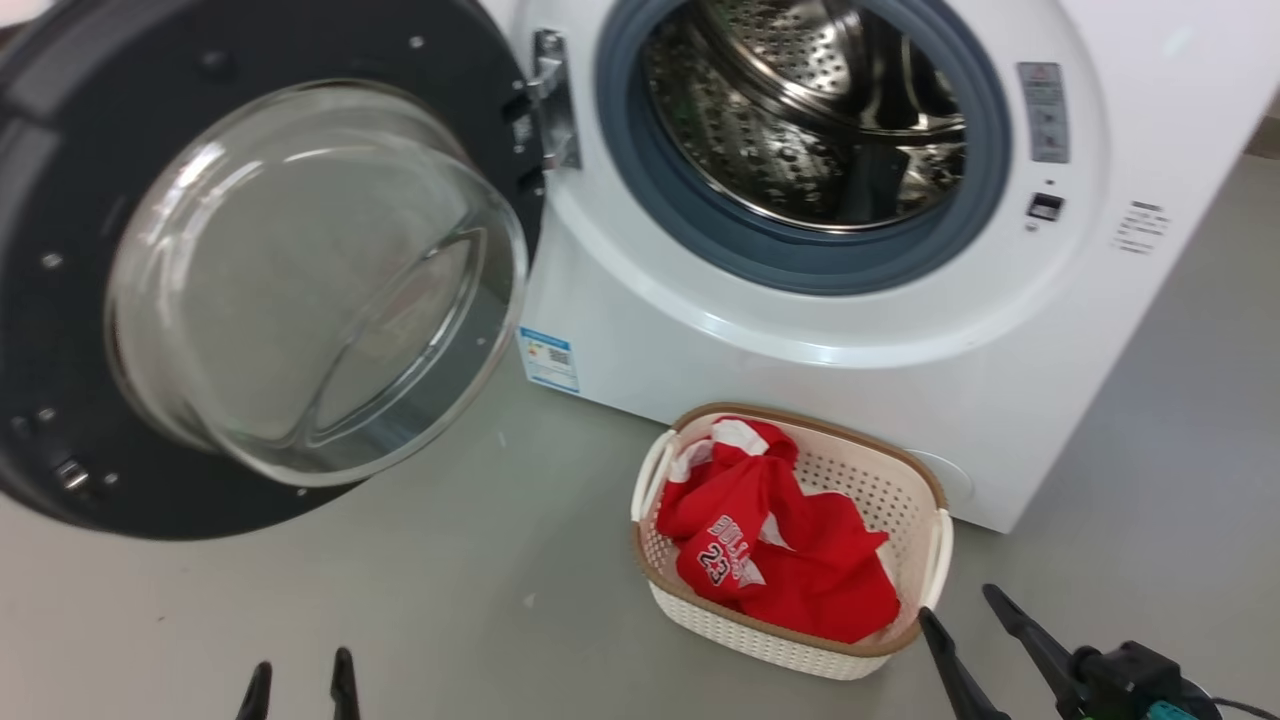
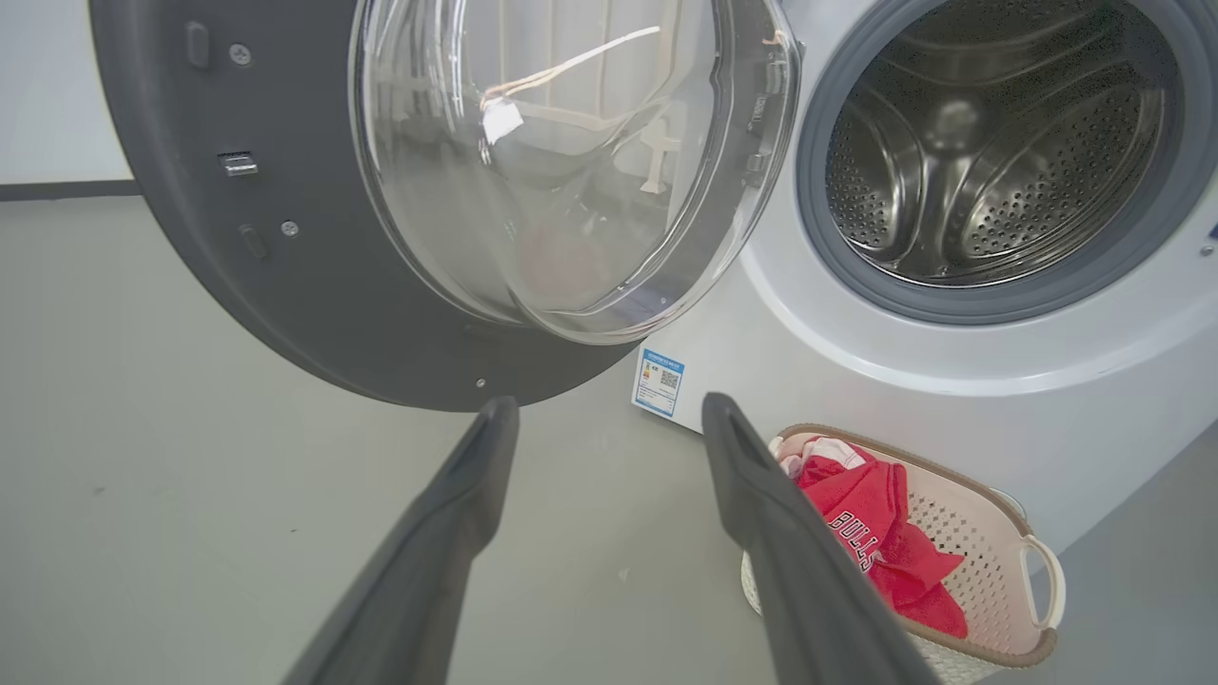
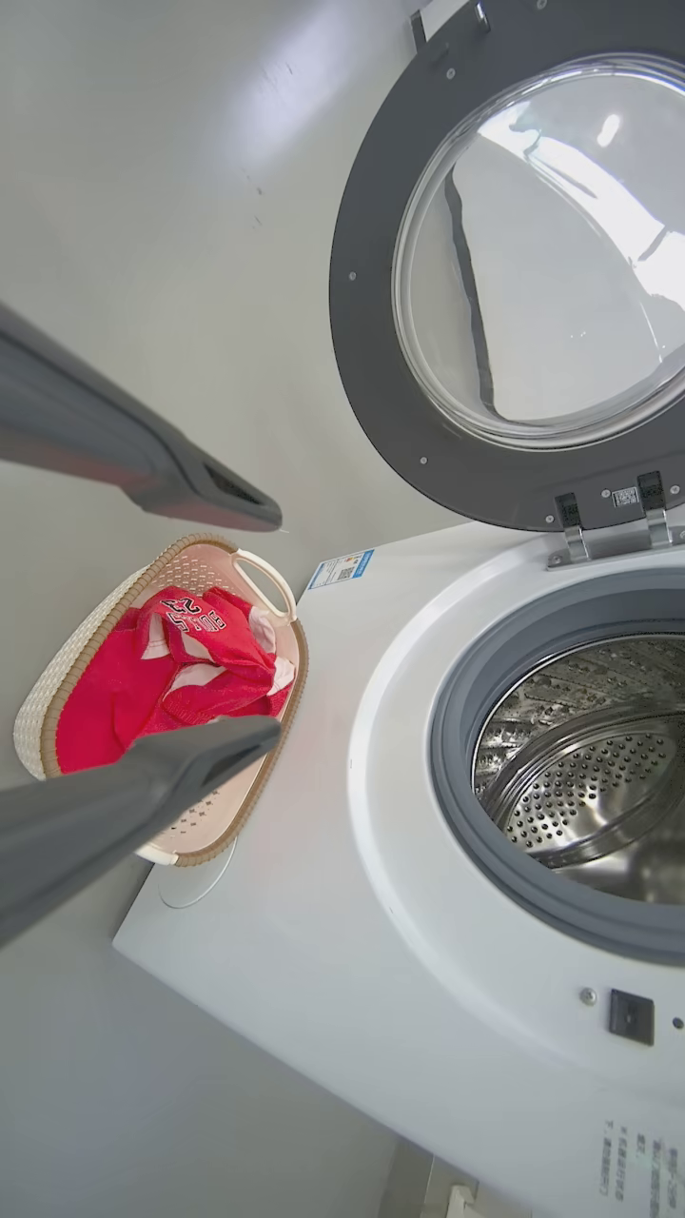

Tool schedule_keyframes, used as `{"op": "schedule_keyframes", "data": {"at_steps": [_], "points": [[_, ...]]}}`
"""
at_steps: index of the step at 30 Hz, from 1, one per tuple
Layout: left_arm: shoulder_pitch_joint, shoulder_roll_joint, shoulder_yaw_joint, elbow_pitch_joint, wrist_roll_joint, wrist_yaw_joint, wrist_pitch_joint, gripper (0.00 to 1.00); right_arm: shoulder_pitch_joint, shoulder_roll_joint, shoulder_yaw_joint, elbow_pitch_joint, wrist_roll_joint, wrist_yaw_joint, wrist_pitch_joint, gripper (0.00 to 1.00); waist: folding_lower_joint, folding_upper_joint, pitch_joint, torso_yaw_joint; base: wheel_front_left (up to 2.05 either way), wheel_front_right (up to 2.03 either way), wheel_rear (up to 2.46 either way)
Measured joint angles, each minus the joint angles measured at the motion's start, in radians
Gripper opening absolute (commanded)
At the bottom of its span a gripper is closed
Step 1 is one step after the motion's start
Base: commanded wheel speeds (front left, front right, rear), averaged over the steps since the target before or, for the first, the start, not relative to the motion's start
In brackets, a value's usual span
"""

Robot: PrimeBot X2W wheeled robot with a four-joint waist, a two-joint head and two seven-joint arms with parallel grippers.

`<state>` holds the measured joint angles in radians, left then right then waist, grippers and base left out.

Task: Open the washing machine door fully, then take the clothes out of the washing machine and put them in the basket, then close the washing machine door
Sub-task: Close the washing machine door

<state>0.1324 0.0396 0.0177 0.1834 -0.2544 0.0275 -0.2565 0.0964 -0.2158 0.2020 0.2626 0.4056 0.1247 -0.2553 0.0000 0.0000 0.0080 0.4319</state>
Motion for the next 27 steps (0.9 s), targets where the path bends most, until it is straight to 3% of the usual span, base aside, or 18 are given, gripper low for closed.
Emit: {"op": "schedule_keyframes", "data": {"at_steps": [13,23,24,25,27], "points": [[0.040,0.001,0.006,-0.068,-0.067,0.070,0.000,1.00,-0.137,-0.039,0.127,0.043,0.025,0.001,0.000,1.00,0.0000,0.0000,0.038,0.084,0.00,0.00,0.00],[0.056,0.001,0.004,-0.089,-0.078,0.079,0.000,1.00,-0.154,-0.047,0.141,0.049,0.033,0.001,0.000,1.00,0.0001,0.0000,0.041,0.085,0.00,0.00,0.00],[0.056,0.001,0.004,-0.091,-0.082,0.079,0.000,0.92,-0.154,-0.047,0.141,0.049,0.033,0.001,0.000,1.00,0.0000,0.0000,0.041,0.084,0.00,0.00,0.00],[0.056,0.001,0.004,-0.094,-0.084,0.078,0.000,0.47,-0.154,-0.047,0.140,0.049,0.033,0.001,0.000,1.00,0.0000,0.0000,0.041,0.084,0.00,0.00,0.00],[0.055,0.001,0.010,-0.112,-0.091,0.076,0.000,0.12,-0.154,-0.047,0.138,0.048,0.033,0.001,0.000,1.00,0.0001,0.0000,0.043,0.083,0.00,0.00,0.00]]}}
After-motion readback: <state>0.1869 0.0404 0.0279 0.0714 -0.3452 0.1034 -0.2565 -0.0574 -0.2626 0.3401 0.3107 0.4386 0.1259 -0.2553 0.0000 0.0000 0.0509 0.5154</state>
